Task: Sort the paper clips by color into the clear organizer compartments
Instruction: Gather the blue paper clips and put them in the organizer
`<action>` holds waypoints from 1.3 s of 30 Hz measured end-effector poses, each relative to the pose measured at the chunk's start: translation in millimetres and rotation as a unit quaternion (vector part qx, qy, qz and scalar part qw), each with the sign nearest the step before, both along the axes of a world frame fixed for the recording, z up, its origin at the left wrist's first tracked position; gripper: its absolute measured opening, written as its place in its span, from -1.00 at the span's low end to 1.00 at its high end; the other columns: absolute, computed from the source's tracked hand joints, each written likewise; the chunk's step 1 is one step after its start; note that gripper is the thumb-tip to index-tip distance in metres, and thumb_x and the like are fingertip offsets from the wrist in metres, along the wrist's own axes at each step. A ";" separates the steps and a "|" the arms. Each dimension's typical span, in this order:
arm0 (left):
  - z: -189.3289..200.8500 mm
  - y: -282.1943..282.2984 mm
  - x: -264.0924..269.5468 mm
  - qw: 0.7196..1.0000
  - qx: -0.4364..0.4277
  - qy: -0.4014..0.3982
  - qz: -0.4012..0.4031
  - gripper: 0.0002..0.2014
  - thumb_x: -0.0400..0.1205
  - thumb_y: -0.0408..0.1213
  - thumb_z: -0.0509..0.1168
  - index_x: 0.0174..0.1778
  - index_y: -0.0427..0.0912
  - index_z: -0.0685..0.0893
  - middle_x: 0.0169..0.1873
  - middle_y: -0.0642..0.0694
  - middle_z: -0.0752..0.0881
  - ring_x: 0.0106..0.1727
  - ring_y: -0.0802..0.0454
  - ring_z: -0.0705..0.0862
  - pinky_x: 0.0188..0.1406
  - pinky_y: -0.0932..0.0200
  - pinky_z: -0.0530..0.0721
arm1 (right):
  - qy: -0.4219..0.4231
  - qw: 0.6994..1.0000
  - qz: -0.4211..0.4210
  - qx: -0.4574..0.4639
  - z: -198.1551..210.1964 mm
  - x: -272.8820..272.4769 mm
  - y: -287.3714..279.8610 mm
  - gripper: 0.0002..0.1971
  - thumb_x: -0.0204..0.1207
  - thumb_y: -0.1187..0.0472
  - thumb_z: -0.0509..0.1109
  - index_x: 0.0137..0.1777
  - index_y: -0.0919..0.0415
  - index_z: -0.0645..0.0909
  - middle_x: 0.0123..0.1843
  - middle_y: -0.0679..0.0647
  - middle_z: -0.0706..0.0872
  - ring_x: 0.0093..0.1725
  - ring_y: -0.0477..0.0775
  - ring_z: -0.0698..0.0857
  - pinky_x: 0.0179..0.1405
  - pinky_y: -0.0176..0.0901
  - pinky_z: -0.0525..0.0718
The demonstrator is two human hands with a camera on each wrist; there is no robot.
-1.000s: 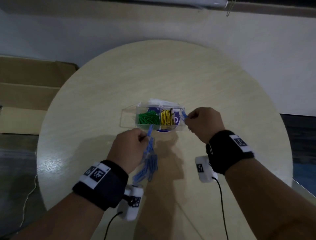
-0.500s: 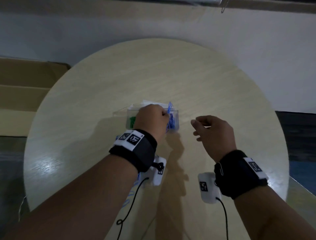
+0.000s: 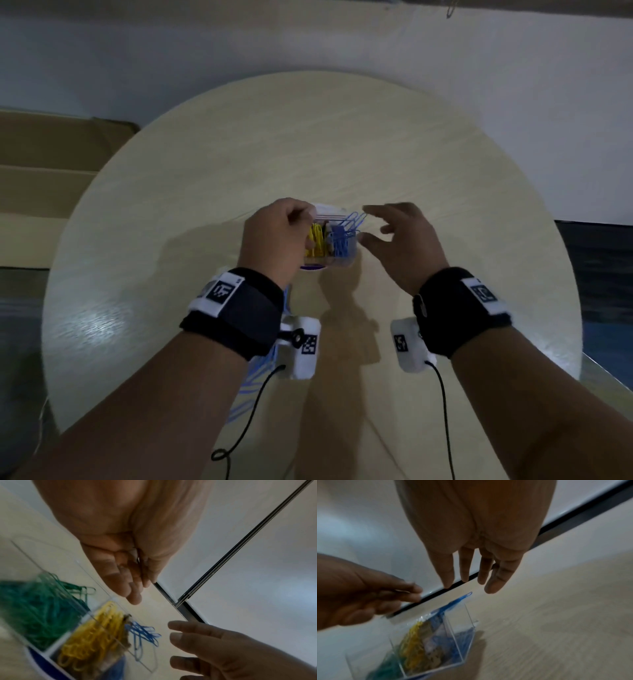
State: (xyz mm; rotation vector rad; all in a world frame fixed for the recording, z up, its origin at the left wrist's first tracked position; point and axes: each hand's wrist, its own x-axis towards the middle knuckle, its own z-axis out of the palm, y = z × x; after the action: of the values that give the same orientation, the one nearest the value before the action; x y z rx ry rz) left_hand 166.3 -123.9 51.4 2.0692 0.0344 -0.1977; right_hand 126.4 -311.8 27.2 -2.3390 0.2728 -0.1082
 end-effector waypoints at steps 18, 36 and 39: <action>-21.4 109.4 -42.8 0.996 0.051 -0.004 0.079 -0.92 0.60 -0.15 0.37 -0.19 0.05 0.74 -0.32 0.08 0.77 -0.43 0.26 0.74 -0.36 0.11 0.67 | 0.114 0.987 0.022 -0.110 20.3 16.8 24.8 -0.80 0.41 0.16 0.45 0.02 0.11 0.74 -0.18 0.05 0.77 -0.07 0.13 0.71 -0.17 -0.24 0.49; -47.8 161.9 -142.5 0.935 0.301 0.072 -0.174 -0.29 0.24 0.27 0.52 0.27 0.10 0.54 0.03 0.09 0.50 0.08 0.02 0.60 -0.06 0.02 0.65 | 0.261 0.944 0.133 -0.154 -28.7 -84.3 137.6 -0.35 0.27 -0.35 0.45 0.12 0.16 0.49 0.08 0.12 0.51 0.02 0.22 0.61 -0.03 0.00 0.58; -53.5 167.7 -153.2 0.923 0.319 0.040 -0.213 -0.39 0.30 0.11 0.55 0.25 0.08 0.56 0.03 0.04 0.52 0.06 -0.05 0.61 -0.08 0.01 0.65 | 0.222 0.953 0.141 -0.149 -33.9 -88.1 143.3 -0.57 0.41 -0.11 0.44 0.11 0.17 0.51 0.08 0.15 0.48 0.02 0.29 0.62 -0.06 0.06 0.60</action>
State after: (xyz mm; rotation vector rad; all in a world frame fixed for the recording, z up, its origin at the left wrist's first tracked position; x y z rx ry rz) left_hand 13.1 43.8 -2.1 2.7001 -0.3488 -0.6036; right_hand 38.2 -168.6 -6.7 -2.6559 0.1424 0.5587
